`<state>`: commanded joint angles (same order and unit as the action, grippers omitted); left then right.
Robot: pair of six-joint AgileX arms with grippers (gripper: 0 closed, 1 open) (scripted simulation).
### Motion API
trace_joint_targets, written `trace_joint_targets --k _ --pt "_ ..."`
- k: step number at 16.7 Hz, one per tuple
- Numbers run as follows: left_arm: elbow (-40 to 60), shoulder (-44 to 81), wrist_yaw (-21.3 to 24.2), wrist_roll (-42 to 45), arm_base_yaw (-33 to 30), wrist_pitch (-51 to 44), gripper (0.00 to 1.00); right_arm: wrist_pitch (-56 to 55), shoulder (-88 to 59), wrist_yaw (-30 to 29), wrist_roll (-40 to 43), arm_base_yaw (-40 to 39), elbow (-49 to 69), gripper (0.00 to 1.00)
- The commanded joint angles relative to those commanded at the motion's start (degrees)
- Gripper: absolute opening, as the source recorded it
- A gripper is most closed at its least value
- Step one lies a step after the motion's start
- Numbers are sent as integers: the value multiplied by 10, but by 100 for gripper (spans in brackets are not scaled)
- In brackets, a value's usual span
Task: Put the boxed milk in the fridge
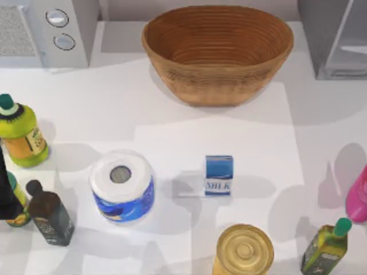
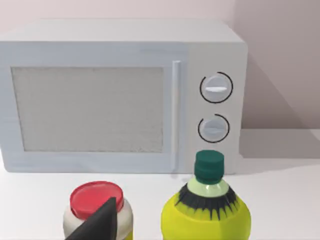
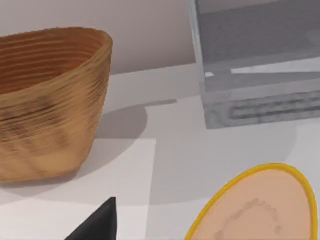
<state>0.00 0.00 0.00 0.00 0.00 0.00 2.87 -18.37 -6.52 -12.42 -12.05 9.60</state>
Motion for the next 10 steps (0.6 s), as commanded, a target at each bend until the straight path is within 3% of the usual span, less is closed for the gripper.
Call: trace_joint_targets --k 10 --pt "0 0 0 0 0 0 100 -9 -512 -191 -247 -312 272 100"
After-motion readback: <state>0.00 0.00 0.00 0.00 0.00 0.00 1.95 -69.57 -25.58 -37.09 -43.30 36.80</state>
